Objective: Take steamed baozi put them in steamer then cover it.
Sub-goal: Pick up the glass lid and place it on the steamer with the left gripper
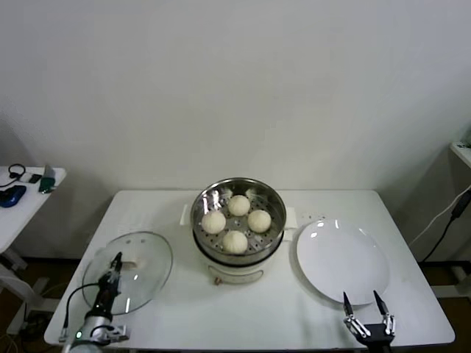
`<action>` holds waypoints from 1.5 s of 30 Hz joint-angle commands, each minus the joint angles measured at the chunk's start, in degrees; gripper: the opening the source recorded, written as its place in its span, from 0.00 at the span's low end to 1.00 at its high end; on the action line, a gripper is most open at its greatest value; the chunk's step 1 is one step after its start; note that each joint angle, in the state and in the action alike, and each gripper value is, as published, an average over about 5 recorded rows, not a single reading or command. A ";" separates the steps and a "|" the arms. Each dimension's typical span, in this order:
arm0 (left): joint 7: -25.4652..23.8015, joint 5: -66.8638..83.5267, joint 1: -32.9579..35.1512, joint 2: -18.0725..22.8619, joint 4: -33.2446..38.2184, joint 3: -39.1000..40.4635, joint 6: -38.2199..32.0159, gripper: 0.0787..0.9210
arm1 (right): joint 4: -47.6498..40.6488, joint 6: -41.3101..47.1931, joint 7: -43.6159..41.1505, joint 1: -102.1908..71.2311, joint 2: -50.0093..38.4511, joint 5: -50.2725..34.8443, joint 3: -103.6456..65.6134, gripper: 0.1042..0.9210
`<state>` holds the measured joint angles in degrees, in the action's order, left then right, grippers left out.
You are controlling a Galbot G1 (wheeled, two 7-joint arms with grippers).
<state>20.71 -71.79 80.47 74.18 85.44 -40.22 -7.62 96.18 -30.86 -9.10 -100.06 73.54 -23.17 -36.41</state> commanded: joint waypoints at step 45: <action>-39.04 -24.30 -22.34 19.75 21.91 48.51 44.60 0.07 | 0.07 4.28 5.47 2.61 -0.74 9.04 -1.57 0.88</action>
<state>-17.42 -86.61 61.27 81.69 114.80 1.58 36.13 96.74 -25.93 -3.79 -97.40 73.13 -13.93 -38.04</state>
